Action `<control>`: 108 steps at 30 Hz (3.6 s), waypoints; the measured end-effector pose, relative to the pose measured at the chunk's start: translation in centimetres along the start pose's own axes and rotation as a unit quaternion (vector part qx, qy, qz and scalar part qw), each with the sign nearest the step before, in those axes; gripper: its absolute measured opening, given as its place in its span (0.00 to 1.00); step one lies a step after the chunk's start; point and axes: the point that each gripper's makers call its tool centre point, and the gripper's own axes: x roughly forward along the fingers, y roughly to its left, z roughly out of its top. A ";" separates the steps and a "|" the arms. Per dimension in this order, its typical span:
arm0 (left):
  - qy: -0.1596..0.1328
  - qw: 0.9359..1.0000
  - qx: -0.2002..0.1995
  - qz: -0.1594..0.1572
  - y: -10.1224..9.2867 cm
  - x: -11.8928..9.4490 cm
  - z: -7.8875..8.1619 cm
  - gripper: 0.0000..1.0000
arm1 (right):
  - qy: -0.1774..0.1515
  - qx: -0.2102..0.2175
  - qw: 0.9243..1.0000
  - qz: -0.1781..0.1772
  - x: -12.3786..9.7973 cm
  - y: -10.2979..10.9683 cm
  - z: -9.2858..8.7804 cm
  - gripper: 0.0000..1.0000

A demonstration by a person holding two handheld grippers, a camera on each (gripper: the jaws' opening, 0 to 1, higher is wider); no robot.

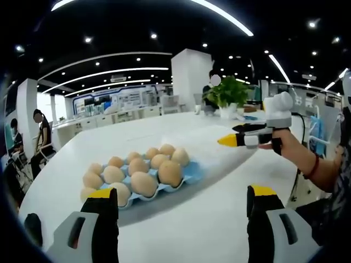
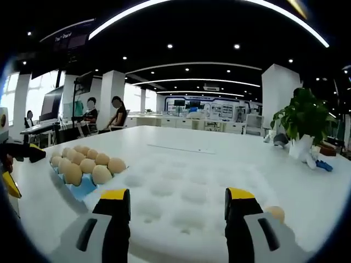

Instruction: Place the egg into an empty slot of the egg tray after lifting it from the table, then release the egg inside the slot.

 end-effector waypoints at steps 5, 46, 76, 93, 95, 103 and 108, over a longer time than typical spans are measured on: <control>0.004 1.000 0.000 -0.003 -0.2 0.3 -0.2 0.99 | 0.001 -0.001 1.000 -0.009 -0.3 -0.9 -0.2 0.73; 0.009 1.000 0.002 -0.010 -0.9 0.8 -0.2 0.99 | 0.004 0.035 0.993 -0.111 -2.8 -10.3 -2.0 0.60; 0.013 1.000 -0.003 -0.007 -0.4 0.8 -0.6 0.99 | 0.021 0.048 0.991 -0.119 -2.4 -12.0 -3.5 0.30; 0.012 1.000 -0.001 -0.003 -0.1 0.4 -0.6 0.99 | -0.026 0.129 0.987 -0.094 -3.2 -12.1 -2.3 0.29; 0.012 1.000 -0.001 -0.005 -0.2 0.5 -0.6 0.98 | -0.036 0.169 0.981 -0.087 -3.4 -12.4 -2.2 0.29; 0.009 1.000 -0.001 -0.005 -0.3 0.5 -0.5 0.98 | -0.052 0.252 0.964 -0.066 -4.2 -13.2 -2.4 0.29; 0.012 1.000 0.000 -0.005 -0.5 0.4 -0.7 0.98 | -0.057 0.247 0.966 -0.058 -4.2 -12.7 -2.2 0.29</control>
